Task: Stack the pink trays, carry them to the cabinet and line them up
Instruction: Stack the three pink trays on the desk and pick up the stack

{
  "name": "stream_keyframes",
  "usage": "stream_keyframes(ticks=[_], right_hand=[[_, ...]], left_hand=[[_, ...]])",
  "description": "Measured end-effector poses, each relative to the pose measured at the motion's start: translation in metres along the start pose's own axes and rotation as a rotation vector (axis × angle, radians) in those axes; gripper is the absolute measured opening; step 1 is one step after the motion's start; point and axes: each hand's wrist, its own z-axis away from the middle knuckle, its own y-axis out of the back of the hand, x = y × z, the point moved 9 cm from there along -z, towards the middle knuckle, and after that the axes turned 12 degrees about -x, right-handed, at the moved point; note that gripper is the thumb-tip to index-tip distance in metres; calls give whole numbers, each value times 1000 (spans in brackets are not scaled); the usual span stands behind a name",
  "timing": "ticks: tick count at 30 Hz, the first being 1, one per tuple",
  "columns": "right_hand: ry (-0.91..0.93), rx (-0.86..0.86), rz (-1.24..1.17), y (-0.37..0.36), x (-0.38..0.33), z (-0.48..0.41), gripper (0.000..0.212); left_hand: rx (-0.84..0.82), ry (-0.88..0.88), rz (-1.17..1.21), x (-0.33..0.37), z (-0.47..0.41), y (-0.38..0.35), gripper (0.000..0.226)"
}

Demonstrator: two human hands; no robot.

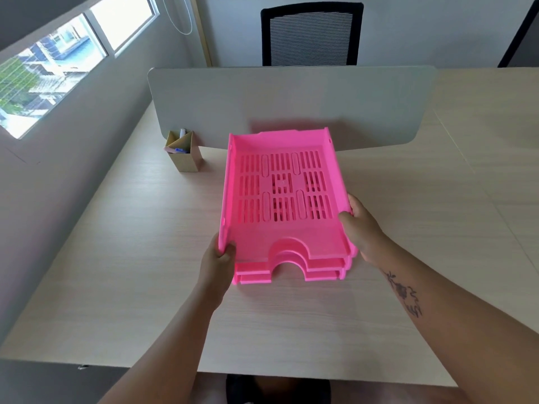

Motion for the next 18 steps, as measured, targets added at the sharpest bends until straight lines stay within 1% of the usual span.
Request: stream_keyframes(ticks=[7,10,12,13,15,17,18], right_hand=[[40,57,49,2,-2,0,52],[66,51,15,0,-1,1,53],[90,44,-13,-1,3,7,55],[99,46,-37,-2,7,12,55],[104,40,-109,-6,23,24,55],[77,0,-154,-14,42,31,64],[58,-28,-172,-19,52,31,70]], left_hand=[[4,-7,3,-2,-3,-2,36],[-4,-19,32,-5,-4,-2,34],[-10,-18,65,-12,-1,-3,29],[-15,-13,83,-17,0,-5,32],[-24,5,115,-27,1,-8,48],[-19,28,150,-35,-1,-11,63],[-10,41,163,-38,-2,-12,66]])
